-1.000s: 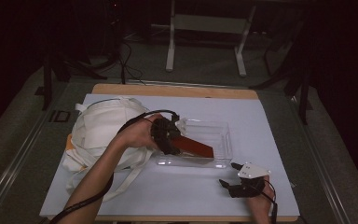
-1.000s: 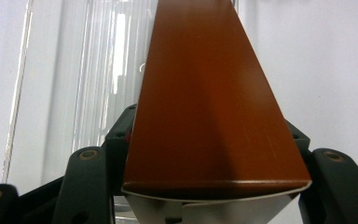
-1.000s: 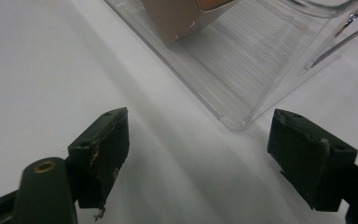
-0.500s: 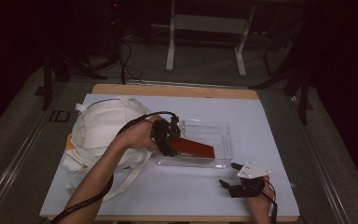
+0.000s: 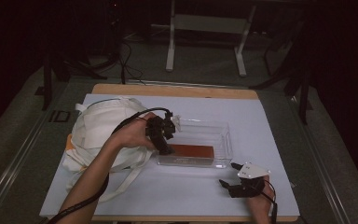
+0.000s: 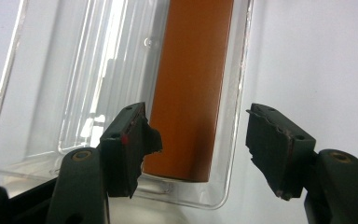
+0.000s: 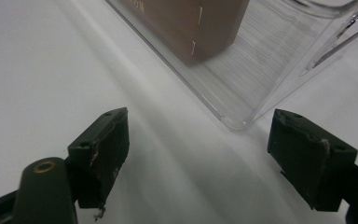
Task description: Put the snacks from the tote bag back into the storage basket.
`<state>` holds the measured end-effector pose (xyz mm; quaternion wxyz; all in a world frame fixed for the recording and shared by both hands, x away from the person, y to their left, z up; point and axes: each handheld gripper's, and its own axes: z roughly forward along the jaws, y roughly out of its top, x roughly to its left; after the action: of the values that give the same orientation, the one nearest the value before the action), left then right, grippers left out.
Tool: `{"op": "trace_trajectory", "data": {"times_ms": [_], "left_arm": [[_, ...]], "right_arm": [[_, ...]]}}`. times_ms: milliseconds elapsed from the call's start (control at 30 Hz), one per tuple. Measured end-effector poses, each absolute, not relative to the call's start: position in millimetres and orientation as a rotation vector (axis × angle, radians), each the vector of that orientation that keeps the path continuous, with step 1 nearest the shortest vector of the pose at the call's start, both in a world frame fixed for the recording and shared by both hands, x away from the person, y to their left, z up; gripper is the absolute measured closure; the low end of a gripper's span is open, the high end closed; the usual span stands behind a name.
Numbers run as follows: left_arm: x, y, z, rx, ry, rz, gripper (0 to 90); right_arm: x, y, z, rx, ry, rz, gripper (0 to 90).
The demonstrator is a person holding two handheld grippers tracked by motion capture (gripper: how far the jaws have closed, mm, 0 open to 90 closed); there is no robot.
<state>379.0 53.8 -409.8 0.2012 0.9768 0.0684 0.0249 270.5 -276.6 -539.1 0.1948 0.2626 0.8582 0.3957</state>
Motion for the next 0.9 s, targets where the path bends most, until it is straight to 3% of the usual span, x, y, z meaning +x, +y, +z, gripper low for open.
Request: {"op": "trace_trajectory", "data": {"times_ms": [900], "left_arm": [[350, 105, -397, 2.525, 0.384, 0.230, 38.4]], "right_arm": [[272, -277, -539, 0.746, 2.412, 1.109, 20.1]]}}
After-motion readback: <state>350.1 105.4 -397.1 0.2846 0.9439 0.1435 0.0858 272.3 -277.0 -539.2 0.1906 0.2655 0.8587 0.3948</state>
